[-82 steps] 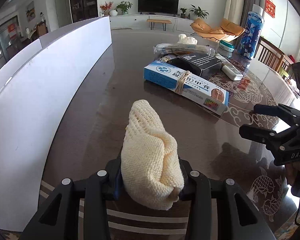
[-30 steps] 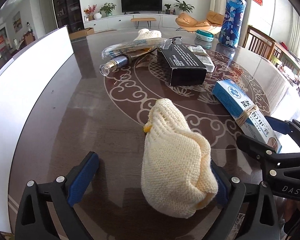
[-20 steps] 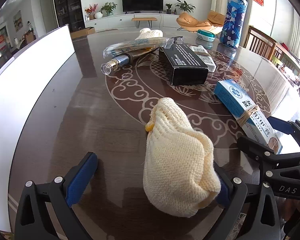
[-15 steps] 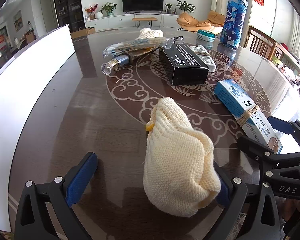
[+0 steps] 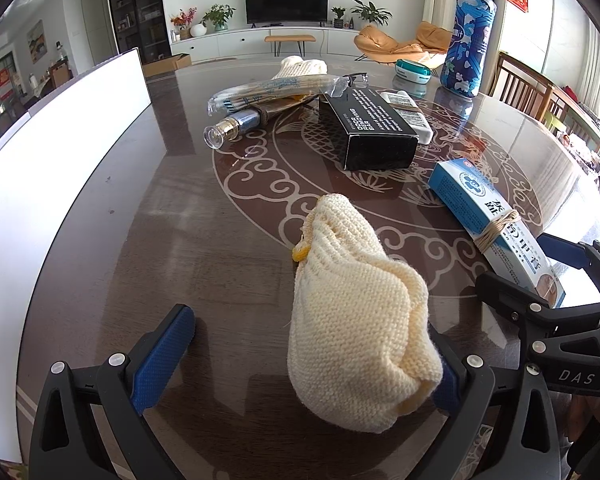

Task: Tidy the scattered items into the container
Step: 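Grasp the blue-and-white toenail cream box with the right gripper while the left holds the cloth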

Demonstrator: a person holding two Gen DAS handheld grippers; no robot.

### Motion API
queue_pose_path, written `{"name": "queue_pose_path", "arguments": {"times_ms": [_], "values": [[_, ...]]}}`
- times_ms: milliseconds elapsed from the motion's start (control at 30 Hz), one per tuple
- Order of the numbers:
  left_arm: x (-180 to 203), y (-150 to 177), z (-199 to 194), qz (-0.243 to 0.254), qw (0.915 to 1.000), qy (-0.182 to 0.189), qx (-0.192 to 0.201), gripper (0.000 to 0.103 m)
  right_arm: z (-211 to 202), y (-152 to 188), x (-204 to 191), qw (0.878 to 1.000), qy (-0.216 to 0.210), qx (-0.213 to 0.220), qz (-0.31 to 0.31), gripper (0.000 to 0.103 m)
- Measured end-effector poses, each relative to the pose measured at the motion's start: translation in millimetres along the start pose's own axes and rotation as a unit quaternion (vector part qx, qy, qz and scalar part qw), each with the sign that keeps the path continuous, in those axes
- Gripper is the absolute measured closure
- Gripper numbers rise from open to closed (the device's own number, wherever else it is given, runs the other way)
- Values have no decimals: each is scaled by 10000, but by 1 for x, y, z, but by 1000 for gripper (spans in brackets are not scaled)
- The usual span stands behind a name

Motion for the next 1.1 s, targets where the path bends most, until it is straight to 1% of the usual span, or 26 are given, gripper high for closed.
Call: {"name": "queue_pose_path", "arguments": {"times_ms": [133,1000,1100], "values": [[0,0,0,2,10000,1,0,0,1,0,2,10000,32,-24,36,1],[0,0,0,2,10000,2,-4,0,2,0,3,10000,36,-24,37,0],[1,0,0,80,10000,37,-39,0,2,0,3,10000,15,-21,51,0]]}}
Point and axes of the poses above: each gripper's, at about its wrist camera, not at the fingertips, and z roughly the way its jaws point, x to its right, y to its underside, the point moved 2 cm from there along z, roughly the way its jaws point, and after that the axes turned 1 degree about -x, right-handed, at the moved point
